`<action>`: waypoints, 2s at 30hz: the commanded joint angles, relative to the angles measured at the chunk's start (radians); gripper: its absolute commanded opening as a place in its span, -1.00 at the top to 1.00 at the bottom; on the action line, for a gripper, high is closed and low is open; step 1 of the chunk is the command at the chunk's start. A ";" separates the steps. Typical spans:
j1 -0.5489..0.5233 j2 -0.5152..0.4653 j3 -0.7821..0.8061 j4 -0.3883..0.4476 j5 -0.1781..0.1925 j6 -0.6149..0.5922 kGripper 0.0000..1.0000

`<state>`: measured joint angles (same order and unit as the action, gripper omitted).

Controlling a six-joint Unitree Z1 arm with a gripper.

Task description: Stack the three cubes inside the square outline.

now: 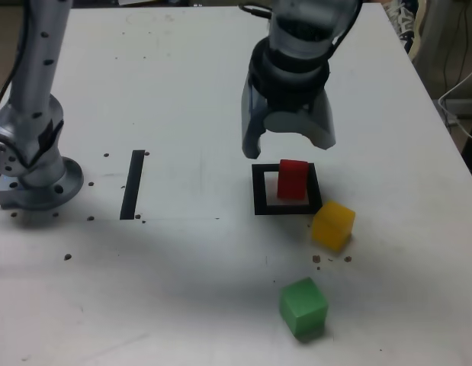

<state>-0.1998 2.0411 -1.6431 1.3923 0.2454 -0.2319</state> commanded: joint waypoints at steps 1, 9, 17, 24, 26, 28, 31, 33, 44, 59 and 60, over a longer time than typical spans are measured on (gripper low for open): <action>-0.028 -0.013 -0.020 0.019 -0.002 0.003 -0.98; -0.135 0.010 -0.139 0.076 -0.022 0.002 -0.98; -0.189 0.081 -0.213 0.104 -0.035 -0.005 -0.94; -0.201 0.137 -0.210 0.055 -0.032 0.069 -0.89; -0.206 0.145 -0.207 0.036 -0.034 0.113 -0.87; -0.213 0.148 -0.202 0.020 -0.040 0.160 -0.86; -0.223 0.152 -0.192 0.003 -0.055 0.229 -0.85; -0.227 0.155 -0.181 -0.007 -0.065 0.267 -0.85; -0.219 0.193 -0.120 -0.115 -0.094 0.338 -0.83; -0.157 0.224 -0.166 -0.117 -0.101 0.398 -0.44; -0.155 0.224 -0.167 -0.116 -0.101 0.406 -0.42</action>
<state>-0.3594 2.2617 -1.8064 1.2733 0.1431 0.1665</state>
